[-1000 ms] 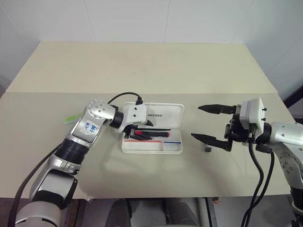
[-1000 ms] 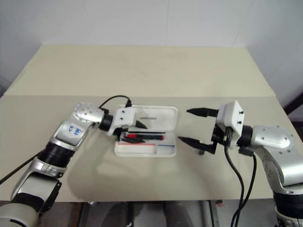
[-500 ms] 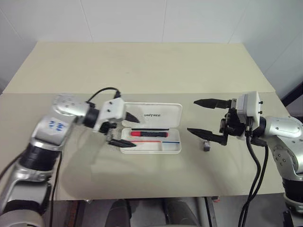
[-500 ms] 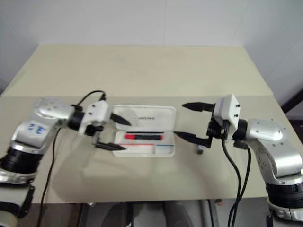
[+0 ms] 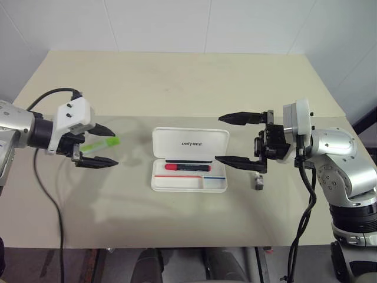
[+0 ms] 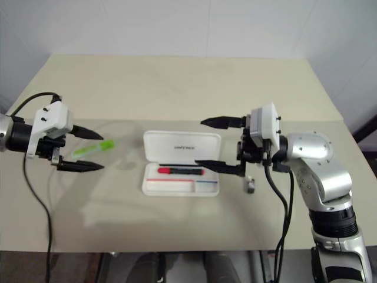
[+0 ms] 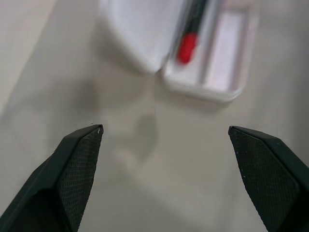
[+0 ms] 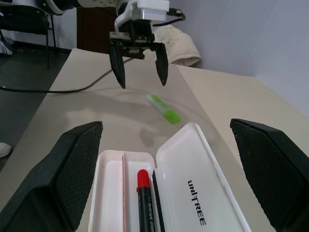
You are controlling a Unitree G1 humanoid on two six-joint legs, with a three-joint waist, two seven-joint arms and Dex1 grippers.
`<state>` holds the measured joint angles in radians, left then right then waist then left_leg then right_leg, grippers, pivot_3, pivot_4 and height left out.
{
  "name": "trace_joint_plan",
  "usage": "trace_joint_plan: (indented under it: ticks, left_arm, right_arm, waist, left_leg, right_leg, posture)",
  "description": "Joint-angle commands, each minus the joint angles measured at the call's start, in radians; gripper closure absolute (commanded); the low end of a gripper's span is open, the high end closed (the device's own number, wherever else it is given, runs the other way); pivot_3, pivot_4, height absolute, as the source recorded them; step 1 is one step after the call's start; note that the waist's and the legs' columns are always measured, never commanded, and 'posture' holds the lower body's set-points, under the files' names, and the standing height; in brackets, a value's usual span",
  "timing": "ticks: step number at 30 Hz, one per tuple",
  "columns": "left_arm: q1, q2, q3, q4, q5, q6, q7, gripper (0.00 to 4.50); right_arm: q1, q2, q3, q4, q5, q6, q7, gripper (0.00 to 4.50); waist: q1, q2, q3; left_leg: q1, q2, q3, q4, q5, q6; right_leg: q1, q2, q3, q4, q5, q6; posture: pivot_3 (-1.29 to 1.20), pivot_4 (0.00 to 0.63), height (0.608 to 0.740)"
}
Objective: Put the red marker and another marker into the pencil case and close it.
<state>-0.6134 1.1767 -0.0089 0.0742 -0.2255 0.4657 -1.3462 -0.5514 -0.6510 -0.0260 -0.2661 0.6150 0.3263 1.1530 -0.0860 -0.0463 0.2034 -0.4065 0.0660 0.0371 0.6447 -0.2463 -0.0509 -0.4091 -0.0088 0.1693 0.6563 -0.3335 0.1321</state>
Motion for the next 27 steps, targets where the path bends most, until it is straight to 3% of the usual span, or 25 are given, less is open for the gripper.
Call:
trace_joint_plan:
  ticks: [1, 15, 27]
  left_arm:
    - [-0.057, 0.022, -0.039, 0.171, 0.096, -0.133, -0.012, 0.08]
    - [-0.403, -0.158, -0.244, 0.831, 0.416, -0.532, 0.07, 0.08]
    - [-0.513, -0.221, -0.302, 1.127, 0.564, -0.679, 0.156, 0.08]
  right_arm:
    - [-0.022, 0.004, -0.007, -0.002, 0.001, -0.023, 0.012, 0.0]
    - [0.019, -0.006, -0.022, -0.05, -0.01, -0.011, -0.034, 0.0]
    - [0.046, -0.008, -0.028, -0.084, -0.014, -0.009, -0.082, 0.0]
  waist:
    - [0.0, 0.0, 0.0]
    - [0.004, 0.0, 0.0]
    - [0.003, 0.0, 0.0]
  left_leg:
    - [0.0, 0.0, 0.0, -0.001, 0.0, 0.0]
    - [-0.002, 0.0, 0.001, 0.0, -0.001, 0.0]
    - [-0.003, 0.0, 0.001, 0.0, -0.001, 0.0]
  right_leg:
    - [-0.001, 0.0, 0.0, 0.0, 0.0, 0.0]
    - [-0.002, 0.0, 0.0, 0.0, 0.0, 0.0]
    - [-0.003, 0.001, 0.0, 0.001, 0.0, 0.001]
  posture:
    - [0.0, 0.15, 0.74]
    - [0.0, 0.15, 0.74]
    - [0.0, 0.15, 0.74]
